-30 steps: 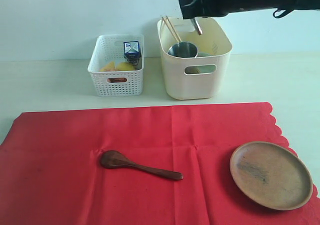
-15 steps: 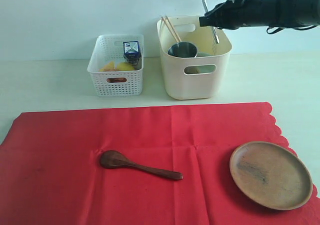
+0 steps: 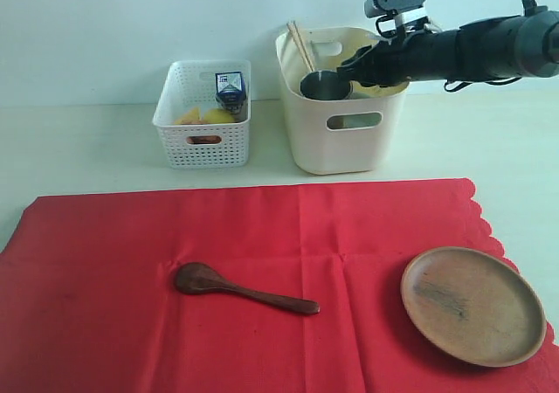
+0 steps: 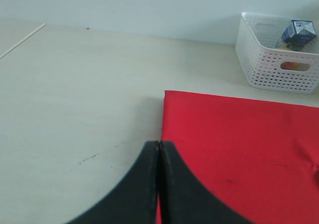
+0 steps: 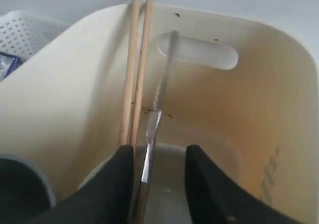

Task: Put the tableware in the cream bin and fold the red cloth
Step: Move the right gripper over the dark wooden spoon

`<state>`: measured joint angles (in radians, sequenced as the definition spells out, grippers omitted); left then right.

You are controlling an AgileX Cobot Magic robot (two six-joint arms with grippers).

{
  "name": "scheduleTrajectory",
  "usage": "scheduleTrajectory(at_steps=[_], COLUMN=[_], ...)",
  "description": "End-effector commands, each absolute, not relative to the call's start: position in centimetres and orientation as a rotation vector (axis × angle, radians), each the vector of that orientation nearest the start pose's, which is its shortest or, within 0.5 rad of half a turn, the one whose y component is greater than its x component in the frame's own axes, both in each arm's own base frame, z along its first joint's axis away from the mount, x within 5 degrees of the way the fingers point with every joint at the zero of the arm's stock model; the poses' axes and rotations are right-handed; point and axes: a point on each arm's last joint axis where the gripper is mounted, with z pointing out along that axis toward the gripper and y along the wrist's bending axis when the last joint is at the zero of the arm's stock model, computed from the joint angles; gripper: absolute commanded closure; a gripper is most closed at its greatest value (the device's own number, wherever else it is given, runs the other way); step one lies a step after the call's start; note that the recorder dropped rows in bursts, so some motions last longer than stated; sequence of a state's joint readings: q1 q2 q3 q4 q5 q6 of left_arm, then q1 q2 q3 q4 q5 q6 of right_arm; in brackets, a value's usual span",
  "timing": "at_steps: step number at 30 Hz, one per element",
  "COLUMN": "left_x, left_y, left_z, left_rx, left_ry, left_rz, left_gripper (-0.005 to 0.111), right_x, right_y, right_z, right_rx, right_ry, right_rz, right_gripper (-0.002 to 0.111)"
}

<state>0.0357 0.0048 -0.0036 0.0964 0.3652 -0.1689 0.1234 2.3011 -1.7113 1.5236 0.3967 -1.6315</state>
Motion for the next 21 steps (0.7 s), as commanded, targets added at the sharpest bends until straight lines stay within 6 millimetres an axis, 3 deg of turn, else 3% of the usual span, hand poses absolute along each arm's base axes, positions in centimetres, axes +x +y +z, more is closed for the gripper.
scheduleTrajectory(at_steps=[1,11,18,21], left_x=[5.3,5.3,5.3,5.3], left_y=[0.5,0.5,0.5,0.5], left_z=[18.1,18.1,18.1,18.1], left_rx=[-0.127,-0.127,-0.127,-0.127], left_ry=[1.833,1.833,1.833,1.833], left_rz=[-0.002,-0.002,-0.002,-0.002], left_gripper=[0.106,0.106,0.106,0.106], right_x=[51.2,48.8,46.0,44.7], right_y=[9.8,10.9,10.9,10.8], right_z=[18.6,24.5,28.4,29.5], right_rx=[-0.435,-0.474,-0.56,-0.582], right_ry=[1.986,1.961,2.071,2.129], right_rz=[0.438,0.659,0.679,0.705], right_gripper=[0.062,0.062,0.063,0.069])
